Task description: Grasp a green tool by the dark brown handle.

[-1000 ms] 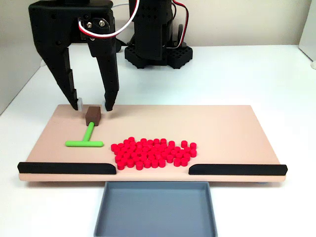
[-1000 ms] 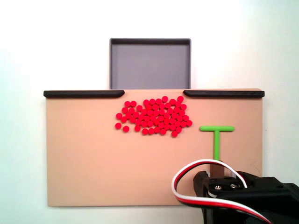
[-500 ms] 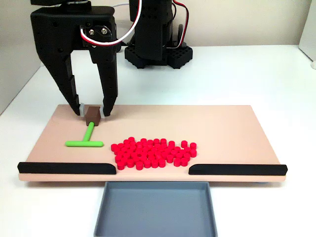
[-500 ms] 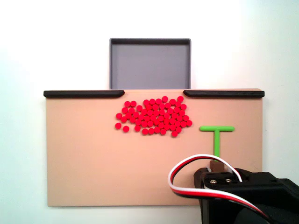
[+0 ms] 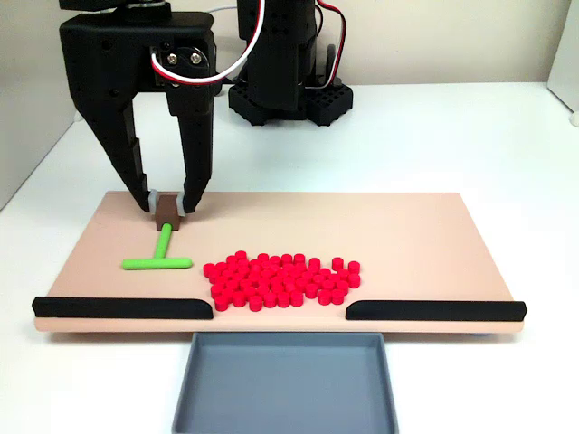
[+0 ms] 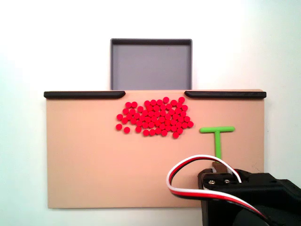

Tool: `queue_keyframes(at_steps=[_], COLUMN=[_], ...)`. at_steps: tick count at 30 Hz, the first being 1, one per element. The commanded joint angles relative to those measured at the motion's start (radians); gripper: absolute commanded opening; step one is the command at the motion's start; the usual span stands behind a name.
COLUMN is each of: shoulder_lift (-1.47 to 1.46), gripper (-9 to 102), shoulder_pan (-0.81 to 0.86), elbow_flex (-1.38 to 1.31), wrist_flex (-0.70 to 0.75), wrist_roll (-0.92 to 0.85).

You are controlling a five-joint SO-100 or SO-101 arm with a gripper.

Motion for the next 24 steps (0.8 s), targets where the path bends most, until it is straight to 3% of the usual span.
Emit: queue_keyframes(at_steps=[1, 15, 24], shoulder_lift=[0.006, 0.003, 0.032], gripper=[9, 0, 0], shoulder_pan=[-0.008, -0.015, -0.028], elbow_flex=[-0.035, -0.032, -0.021], wrist_flex=[-0.003, -0.003, 0.002], wrist_roll=[0.008, 0.011, 0.017])
